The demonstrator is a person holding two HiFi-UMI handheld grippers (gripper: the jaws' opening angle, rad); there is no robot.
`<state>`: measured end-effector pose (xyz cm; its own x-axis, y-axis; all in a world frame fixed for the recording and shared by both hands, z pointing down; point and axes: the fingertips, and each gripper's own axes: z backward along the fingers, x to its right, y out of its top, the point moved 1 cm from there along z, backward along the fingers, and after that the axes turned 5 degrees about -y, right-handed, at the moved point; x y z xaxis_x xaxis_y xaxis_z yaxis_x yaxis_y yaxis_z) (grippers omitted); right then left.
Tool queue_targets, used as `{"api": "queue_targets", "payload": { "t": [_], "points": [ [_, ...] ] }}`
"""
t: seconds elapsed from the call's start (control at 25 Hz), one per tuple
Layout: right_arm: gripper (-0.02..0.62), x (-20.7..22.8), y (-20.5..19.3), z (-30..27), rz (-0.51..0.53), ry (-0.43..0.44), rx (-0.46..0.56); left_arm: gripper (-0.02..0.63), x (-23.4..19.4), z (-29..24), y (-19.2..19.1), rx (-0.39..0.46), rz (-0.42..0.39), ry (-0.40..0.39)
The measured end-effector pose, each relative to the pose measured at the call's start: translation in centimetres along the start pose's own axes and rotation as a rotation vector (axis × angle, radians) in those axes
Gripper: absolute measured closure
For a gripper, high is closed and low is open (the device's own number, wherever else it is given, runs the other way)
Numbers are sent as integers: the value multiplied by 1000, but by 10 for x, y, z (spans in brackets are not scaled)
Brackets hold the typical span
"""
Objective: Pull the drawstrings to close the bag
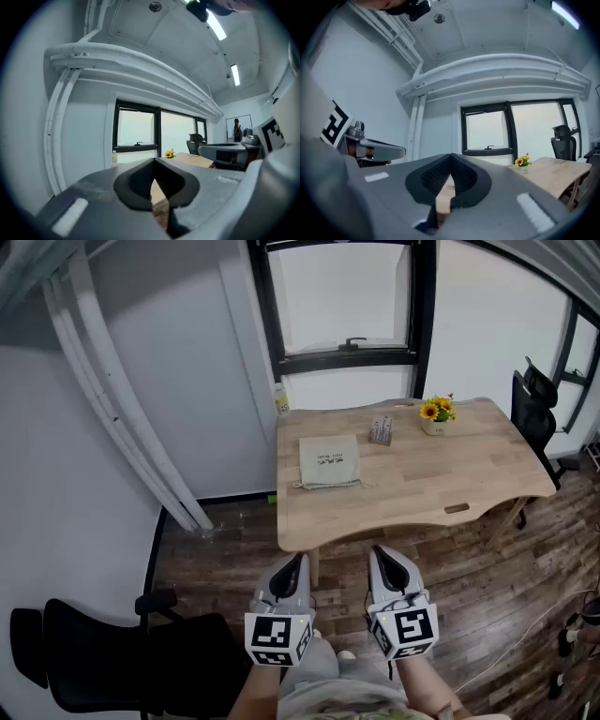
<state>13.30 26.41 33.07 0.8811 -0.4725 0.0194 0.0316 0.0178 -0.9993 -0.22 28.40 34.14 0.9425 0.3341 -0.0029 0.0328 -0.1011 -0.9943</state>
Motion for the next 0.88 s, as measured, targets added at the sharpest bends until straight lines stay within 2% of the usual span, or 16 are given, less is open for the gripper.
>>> {"api": "queue_targets", "payload": {
  "t": [0.36,0.6,0.88],
  "points": [
    [594,4,-7,-21,3,-9,1,601,-2,-21,-4,7,26,-123],
    [592,12,-8,-43,11,3,-5,601,-20,-41,-3,15,7,-78],
    [578,23,-14,-84,29,11,-33,601,-51,-77,-9,-4,28,-75]
  ]
}}
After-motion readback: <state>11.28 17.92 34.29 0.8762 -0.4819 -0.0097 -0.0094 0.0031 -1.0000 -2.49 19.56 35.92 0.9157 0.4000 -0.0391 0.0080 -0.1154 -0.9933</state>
